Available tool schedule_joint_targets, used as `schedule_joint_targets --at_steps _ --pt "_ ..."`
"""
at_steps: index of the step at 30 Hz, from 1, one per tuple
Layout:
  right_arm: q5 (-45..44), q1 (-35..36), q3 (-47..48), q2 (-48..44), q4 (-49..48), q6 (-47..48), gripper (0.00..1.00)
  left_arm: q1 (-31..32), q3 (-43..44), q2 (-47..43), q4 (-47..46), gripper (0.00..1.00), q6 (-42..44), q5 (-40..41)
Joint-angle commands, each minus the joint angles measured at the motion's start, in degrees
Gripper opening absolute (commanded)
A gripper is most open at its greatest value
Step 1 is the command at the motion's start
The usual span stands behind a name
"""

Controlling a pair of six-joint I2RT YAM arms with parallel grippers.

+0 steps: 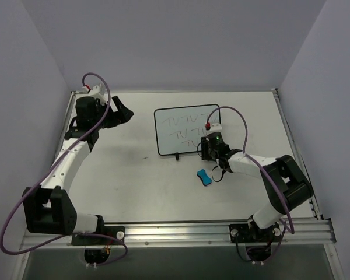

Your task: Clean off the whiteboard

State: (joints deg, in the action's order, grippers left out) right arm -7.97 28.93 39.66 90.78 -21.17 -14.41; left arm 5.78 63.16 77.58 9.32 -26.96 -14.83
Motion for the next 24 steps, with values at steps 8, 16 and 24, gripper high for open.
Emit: schedule_joint_targets --at_steps 8,16,24 --pt "-0.21 0.60 -2.04 -9.72 2.18 -3.16 0.71 0.46 11.80 20.03 -14.51 0.94 1.74 -25.39" --pt "0.76 1.74 0.94 -24.06 17.37 -4.75 0.83 2.91 20.60 32.89 -15.91 0.94 4.98 -36.41" --pt "5.85 2.89 4.02 -39.62 29.34 -4.48 0.99 3.62 24.20 43.00 -30.05 1.00 -5.55 -44.84"
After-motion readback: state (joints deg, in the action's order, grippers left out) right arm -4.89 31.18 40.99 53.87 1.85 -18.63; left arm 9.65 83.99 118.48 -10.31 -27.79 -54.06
